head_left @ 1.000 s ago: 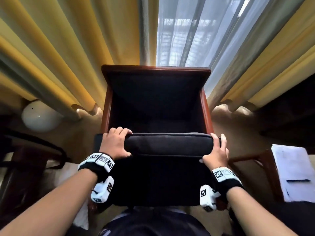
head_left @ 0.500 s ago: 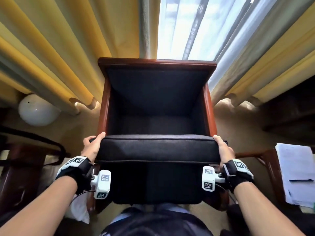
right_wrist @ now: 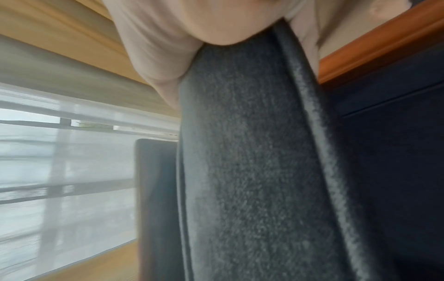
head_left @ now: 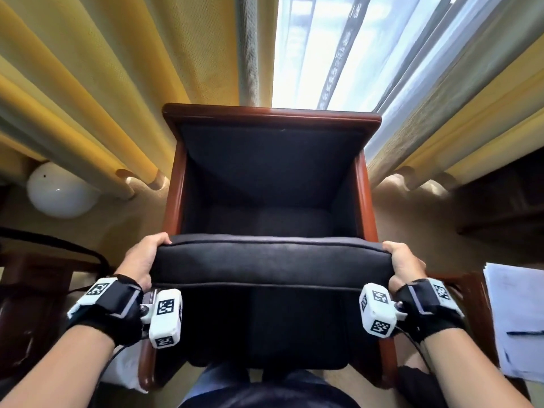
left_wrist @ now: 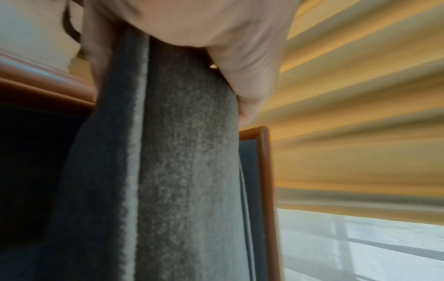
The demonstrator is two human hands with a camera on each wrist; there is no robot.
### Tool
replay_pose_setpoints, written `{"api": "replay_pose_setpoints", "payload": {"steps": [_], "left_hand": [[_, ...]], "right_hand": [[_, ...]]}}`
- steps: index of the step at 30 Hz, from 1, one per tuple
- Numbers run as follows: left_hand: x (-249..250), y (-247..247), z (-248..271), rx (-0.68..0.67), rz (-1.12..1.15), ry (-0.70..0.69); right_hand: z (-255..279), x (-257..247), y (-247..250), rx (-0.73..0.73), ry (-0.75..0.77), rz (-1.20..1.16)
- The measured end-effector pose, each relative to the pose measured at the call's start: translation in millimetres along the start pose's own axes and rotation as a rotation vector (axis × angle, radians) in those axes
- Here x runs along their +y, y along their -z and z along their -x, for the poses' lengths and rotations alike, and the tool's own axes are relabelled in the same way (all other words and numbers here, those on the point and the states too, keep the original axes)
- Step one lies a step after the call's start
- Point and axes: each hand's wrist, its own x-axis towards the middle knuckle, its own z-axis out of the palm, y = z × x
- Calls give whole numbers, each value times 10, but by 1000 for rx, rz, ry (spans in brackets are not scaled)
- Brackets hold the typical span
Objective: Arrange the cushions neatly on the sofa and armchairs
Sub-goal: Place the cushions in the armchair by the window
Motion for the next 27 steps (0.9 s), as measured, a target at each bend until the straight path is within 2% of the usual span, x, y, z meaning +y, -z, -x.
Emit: {"api": "replay_pose_setpoints", "payload": {"steps": [3,6,9,13,16,18,20,23,27], "left_hand": [[349,-25,158,53,18,-129],[652,-77,252,43,45,-194],[873,-214,163,17,80,-207],[1019,-513,-189,34,89,-248],[965,-766,-242,91,-29,-256],[869,-836,-241,155,-212,-314],[831,-844,-290,156,-329,-382],[924,-889,-411,140,-392,-436],[1339,-1114,-614,164,-457,-494]], "right_hand": [[37,-349,-66,-2,93,-17],[14,-594,-150,-16,131,-64],[-86,-749,-317,-54,111,-79],[-218,-796,-640,-208,65,-36],[-332,-661,-903,-298,125,54],[-486,-578,-1013,-281,230,164],[-687,-555,-1088,-260,286,259],[-674,-677,-1141,-253,342,307],[-670,-1041,-1425,-253,386,305]]}}
